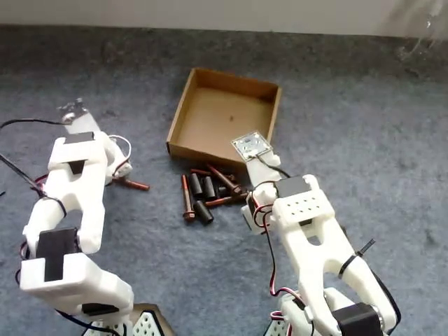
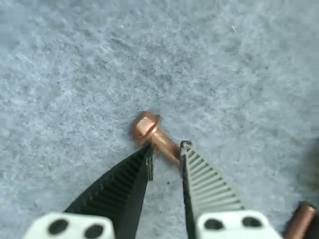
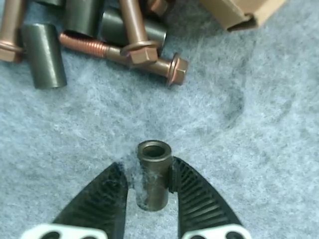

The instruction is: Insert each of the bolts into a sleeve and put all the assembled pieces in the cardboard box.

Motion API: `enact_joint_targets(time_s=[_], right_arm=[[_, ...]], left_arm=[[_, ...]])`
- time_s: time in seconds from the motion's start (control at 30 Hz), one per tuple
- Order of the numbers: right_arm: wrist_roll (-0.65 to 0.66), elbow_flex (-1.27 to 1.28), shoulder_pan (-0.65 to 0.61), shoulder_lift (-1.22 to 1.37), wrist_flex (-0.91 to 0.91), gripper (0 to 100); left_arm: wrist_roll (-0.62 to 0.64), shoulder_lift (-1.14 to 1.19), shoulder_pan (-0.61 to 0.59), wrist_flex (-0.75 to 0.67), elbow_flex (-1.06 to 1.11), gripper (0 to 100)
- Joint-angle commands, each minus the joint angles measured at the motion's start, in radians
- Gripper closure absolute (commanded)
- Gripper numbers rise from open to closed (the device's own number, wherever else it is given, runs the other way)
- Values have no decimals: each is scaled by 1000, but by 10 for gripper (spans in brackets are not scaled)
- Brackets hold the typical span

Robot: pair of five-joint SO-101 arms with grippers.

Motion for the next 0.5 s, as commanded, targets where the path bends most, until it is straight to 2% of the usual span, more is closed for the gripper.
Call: enact_joint_targets(time_s=[0.0,0.1,0.2,0.37,0.47], right_arm=[[-5,-8,-5,-44,-7,995],[-2,-8,-5,-44,-7,995],[0,-8,-5,-44,-7,995],[0,-8,-5,-44,-7,995],[0,-8,-5,-44,-7,995]], left_arm=[[-215,-5,13,57,13,940],[-422,-15,21,153,-16,940],[-543,-33,27,241,-61,940],[-560,-70,22,313,-130,940],[-511,-65,27,307,-125,940]])
